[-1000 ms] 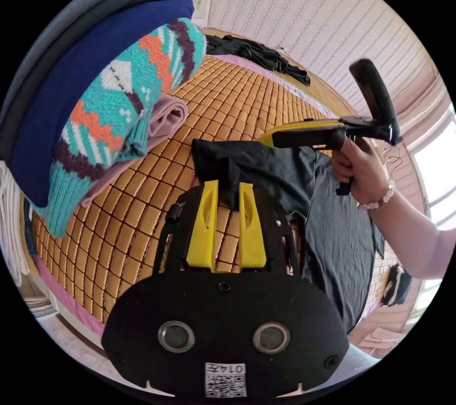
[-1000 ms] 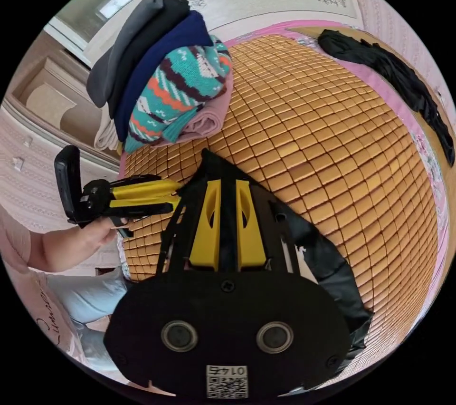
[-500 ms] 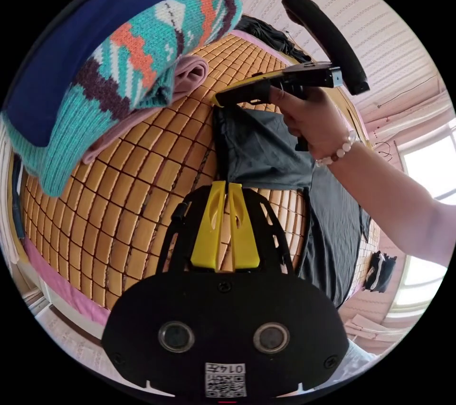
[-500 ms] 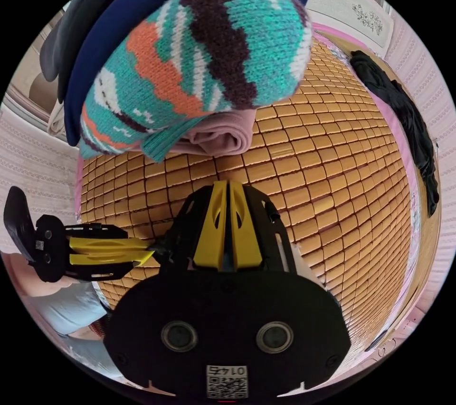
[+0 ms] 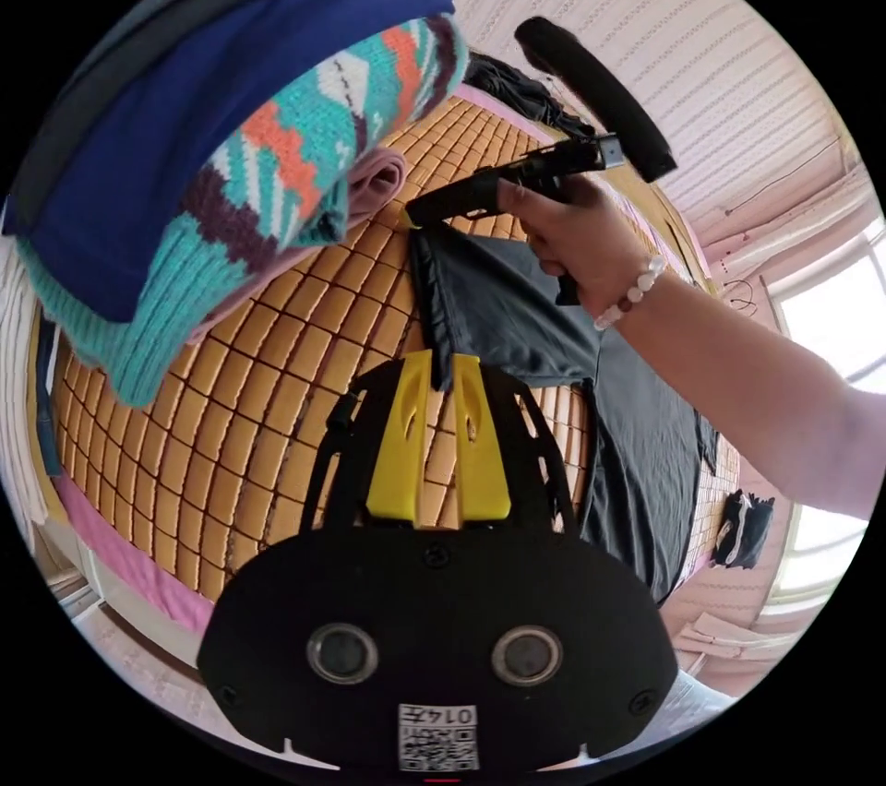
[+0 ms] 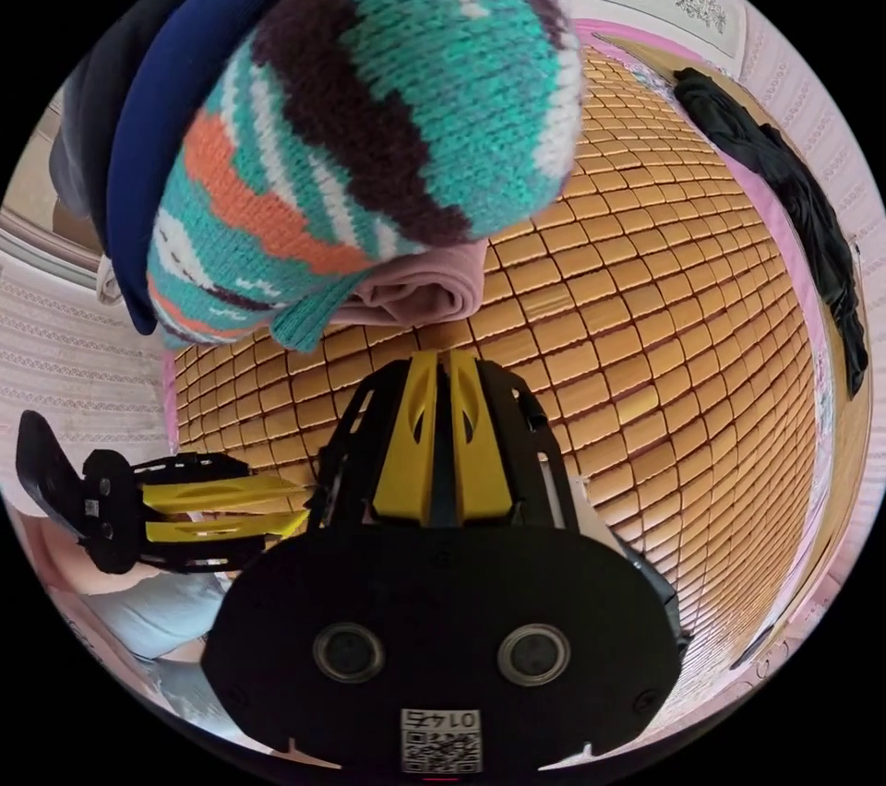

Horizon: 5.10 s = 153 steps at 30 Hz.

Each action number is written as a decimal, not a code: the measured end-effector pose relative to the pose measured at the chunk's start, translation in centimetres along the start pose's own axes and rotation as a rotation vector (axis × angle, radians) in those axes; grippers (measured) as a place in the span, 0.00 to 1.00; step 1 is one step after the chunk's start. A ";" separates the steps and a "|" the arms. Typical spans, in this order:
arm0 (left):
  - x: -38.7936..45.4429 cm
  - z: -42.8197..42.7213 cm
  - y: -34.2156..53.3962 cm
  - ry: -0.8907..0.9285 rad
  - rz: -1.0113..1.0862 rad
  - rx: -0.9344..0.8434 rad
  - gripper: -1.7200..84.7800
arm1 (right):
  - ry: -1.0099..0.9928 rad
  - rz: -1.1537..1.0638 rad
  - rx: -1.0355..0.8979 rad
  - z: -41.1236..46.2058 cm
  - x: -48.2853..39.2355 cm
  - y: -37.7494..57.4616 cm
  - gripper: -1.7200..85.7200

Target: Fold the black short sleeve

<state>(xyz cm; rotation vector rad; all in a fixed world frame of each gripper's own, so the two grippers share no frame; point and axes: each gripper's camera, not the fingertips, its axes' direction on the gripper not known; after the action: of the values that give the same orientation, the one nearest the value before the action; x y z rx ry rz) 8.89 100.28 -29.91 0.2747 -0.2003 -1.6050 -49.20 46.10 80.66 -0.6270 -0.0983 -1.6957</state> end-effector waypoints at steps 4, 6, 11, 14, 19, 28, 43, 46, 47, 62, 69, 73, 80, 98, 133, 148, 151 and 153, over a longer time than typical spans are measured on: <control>1.0 0.7 0.6 -0.056 0.064 0.036 0.08 | -0.092 0.101 0.179 -7.9 3.8 2.6 0.15; 1.5 0.1 1.1 -0.055 0.070 0.013 0.08 | -0.164 0.225 0.361 -14.7 7.7 8.1 0.16; 4.5 -3.1 3.8 -0.050 0.153 0.052 0.08 | -0.096 0.571 0.573 -24.4 12.9 28.0 0.14; 6.9 -4.3 6.6 -0.025 0.193 0.026 0.08 | -0.033 0.804 0.520 -27.2 12.5 41.3 0.14; 10.1 -4.7 12.1 0.052 0.232 -0.107 0.09 | 0.004 1.010 0.268 -29.4 6.4 56.5 0.14; 16.9 -1.4 19.3 -0.008 0.467 -0.417 0.12 | -0.057 1.035 -0.074 -30.3 -5.5 65.1 0.17; 20.7 -2.1 25.8 -0.106 0.628 -0.293 0.01 | 0.202 1.000 -0.117 -37.5 -17.3 64.0 0.08; 21.8 -4.4 27.3 -0.163 0.629 -0.234 0.02 | 0.286 0.973 -0.035 -43.8 -21.3 61.9 0.09; 22.3 -5.8 28.0 -0.130 0.627 -0.202 0.03 | 0.339 0.944 -0.002 -46.2 -23.0 60.8 0.10; 37.7 -11.6 31.7 -0.045 0.997 0.128 0.07 | 0.452 0.869 0.224 -56.9 -24.0 58.5 0.15; 47.0 -7.5 28.4 -0.010 1.068 0.106 0.09 | 0.468 0.920 0.274 -58.6 -17.6 61.4 0.15; 52.3 -4.6 26.2 -0.025 1.149 0.108 0.09 | 0.465 0.940 0.293 -59.3 -14.1 62.3 0.15; 65.7 3.1 20.9 0.089 1.253 0.095 0.09 | 0.469 1.022 0.379 -62.3 -3.9 66.8 0.16; 89.2 24.6 18.2 0.072 1.349 -0.035 0.10 | 0.445 1.187 0.384 -63.8 5.2 72.1 0.16; 66.3 6.0 13.7 0.108 1.111 0.296 0.01 | -0.032 0.497 0.976 -71.6 -0.7 76.3 0.04; 50.0 11.7 17.7 0.076 0.798 0.084 0.02 | -0.178 0.137 0.545 -64.3 -4.5 69.4 0.03; 48.8 11.9 17.4 0.064 0.795 0.038 0.02 | -0.235 0.075 0.511 -63.3 -4.9 69.2 0.03; 47.9 11.8 17.1 0.044 0.783 0.016 0.03 | -0.247 0.066 0.502 -63.0 -5.0 69.1 0.02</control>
<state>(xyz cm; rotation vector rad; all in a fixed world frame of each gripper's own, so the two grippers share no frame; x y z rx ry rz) 19.84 51.11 -16.16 0.2066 -0.2482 -0.8220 -6.19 9.24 6.07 -0.4489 -0.6505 -1.4456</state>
